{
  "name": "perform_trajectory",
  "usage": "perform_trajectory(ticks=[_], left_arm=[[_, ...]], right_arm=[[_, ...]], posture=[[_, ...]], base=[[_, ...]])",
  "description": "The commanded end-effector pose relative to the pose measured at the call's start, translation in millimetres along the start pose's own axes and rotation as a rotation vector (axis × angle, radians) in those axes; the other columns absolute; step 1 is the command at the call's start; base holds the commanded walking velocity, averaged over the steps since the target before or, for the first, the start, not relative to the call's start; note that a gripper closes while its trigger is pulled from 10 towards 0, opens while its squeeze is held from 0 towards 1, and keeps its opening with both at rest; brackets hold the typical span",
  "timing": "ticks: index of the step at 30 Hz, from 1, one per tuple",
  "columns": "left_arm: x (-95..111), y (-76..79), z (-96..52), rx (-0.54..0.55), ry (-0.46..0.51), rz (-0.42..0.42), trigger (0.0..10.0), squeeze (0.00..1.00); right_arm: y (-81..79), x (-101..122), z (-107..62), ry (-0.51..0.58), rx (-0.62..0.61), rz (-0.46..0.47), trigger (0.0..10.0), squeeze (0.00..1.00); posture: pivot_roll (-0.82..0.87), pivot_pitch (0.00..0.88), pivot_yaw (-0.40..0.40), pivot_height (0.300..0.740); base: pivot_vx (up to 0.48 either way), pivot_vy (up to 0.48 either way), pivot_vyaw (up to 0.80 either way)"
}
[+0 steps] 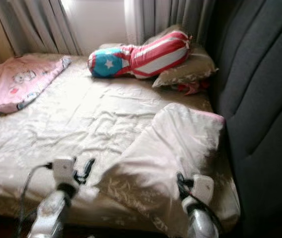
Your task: Clean up the room
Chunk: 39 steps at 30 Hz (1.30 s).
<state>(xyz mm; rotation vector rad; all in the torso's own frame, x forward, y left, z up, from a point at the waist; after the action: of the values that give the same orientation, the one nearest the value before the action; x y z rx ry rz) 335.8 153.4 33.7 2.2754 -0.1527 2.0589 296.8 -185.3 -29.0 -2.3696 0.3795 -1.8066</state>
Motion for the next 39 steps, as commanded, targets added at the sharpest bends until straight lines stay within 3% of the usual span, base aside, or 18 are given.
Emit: perform_trajectory(ticks=[1, 14, 15, 16, 17, 18, 30, 39], left_arm=[[0, -9.8, -1.4, 0.022, -0.006, 0.002, 10.0, 0.0], [0, -10.7, -1.4, 0.016, -0.007, 0.005, 10.0, 0.0], [0, -10.6, -1.5, 0.013, -0.007, 0.005, 10.0, 0.0], [0, -10.3, -1.6, 0.009, -0.008, 0.006, 10.0, 0.0], [0, -10.3, -1.6, 0.009, -0.008, 0.006, 10.0, 0.0], [0, -9.7, -1.8, 0.003, -0.01, 0.006, 10.0, 0.0], [0, -11.5, -6.9, -0.009, -0.018, 0.015, 10.0, 0.0], [0, -15.0, -14.4, -0.016, -0.027, 0.027, 10.0, 0.0]], right_arm=[[-10.5, -1, 3.3, -0.005, 0.024, 0.013, 10.0, 0.0], [-10.6, -7, 5.5, -0.039, 0.017, 0.005, 10.0, 0.0], [-10.3, -8, 5.7, -0.046, 0.013, 0.006, 10.0, 0.25], [-8.8, -11, 5.9, -0.062, 0.003, 0.004, 10.0, 0.73], [-8.8, -11, 5.9, -0.062, 0.003, 0.004, 10.0, 0.73], [-2.9, -17, 5.9, -0.101, -0.035, 0.008, 10.0, 1.0], [13.2, -44, 2.2, -0.254, -0.133, 0.042, 10.0, 1.0], [14.9, -49, 3.4, -0.288, -0.152, 0.119, 10.0, 1.0]], posture=[[-0.07, 0.0, -0.024, 0.666], [-0.07, 0.0, -0.014, 0.666], [-0.07, 0.0, -0.013, 0.666], [-0.07, 0.0, -0.012, 0.666], [-0.07, 0.0, -0.012, 0.666], [-0.06, 0.0, -0.01, 0.666], [-0.05, 0.0, 0.006, 0.666], [-0.02, 0.035, 0.025, 0.666]], base=[[0.349, 0.0, 0.0], [0.291, 0.0, 0.0], [0.0, 0.0, 0.0], [0.0, 0.0, 0.0], [0.0, 0.0, 0.0], [0.0, 0.0, 0.0], [0.0, 0.0, 0.0], [0.0, 0.0, 0.0]])
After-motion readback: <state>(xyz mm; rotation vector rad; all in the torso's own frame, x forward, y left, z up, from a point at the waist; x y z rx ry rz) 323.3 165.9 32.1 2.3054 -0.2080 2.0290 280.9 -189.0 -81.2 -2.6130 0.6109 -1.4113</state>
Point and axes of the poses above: a point about 5 cm out from each wrist's last joint towards the gripper, its own z axis pointing out of the wrist towards the gripper, its own x axis along the axis of the wrist's last joint, y = z × x, the point moved 6 cm from there along z, pointing out of the wrist towards the gripper, and after that the axes turned 5 degrees about z, right-handed, at the moved point
